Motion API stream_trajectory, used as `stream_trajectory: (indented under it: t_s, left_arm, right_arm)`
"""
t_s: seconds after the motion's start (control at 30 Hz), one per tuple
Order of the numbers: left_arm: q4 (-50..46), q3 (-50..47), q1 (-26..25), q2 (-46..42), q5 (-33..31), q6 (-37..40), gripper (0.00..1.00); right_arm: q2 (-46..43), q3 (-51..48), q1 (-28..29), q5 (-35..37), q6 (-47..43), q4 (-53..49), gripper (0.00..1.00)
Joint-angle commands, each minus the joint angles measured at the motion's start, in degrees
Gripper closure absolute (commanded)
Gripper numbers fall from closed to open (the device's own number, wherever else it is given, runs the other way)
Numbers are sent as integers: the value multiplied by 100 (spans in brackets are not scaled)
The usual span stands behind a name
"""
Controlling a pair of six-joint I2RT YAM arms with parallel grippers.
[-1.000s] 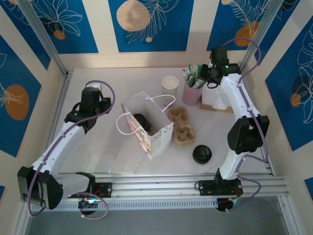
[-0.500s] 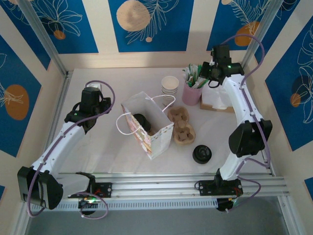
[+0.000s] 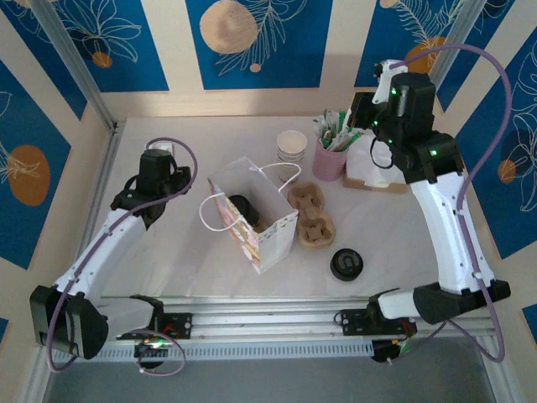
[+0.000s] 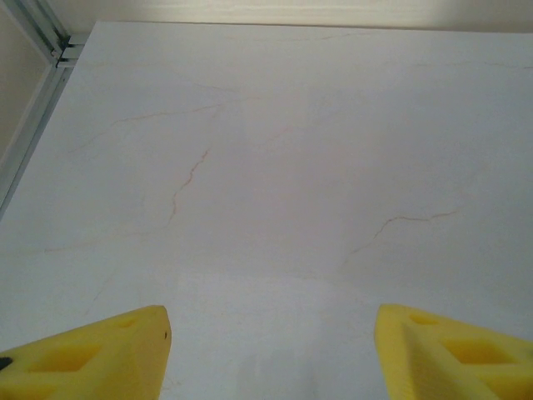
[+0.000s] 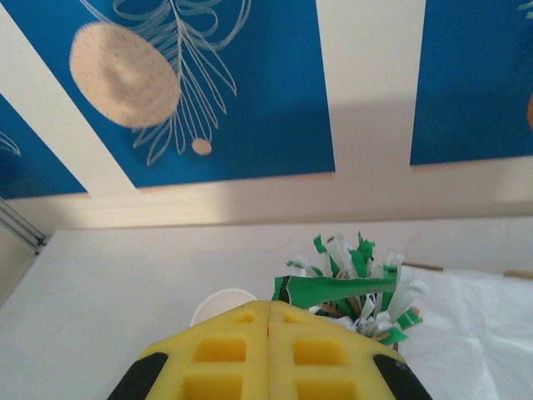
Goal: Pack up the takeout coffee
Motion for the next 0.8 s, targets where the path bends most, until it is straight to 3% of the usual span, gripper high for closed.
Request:
stream_trajectory:
  t_s: [0.0, 0.4, 0.57, 0.63, 0.77]
  left_arm:
    - [100, -48, -36, 36, 39, 63, 34]
    - [68, -48, -51, 1, 6, 64, 34]
    - [242, 114, -50, -284, -111, 1032, 35]
    - [474, 274, -49, -545, 392, 1653, 35]
    - [1305, 603, -57, -897, 2234, 2410, 39]
  right_arm:
    - [104, -246, -15, 292, -209, 156, 100]
    - [517, -168, -203, -214, 126, 375, 100]
    - [433, 12, -181, -192, 177, 264, 100]
    - [379, 76, -185, -200, 211, 196, 100]
    - [307, -8, -194, -196, 244, 223, 100]
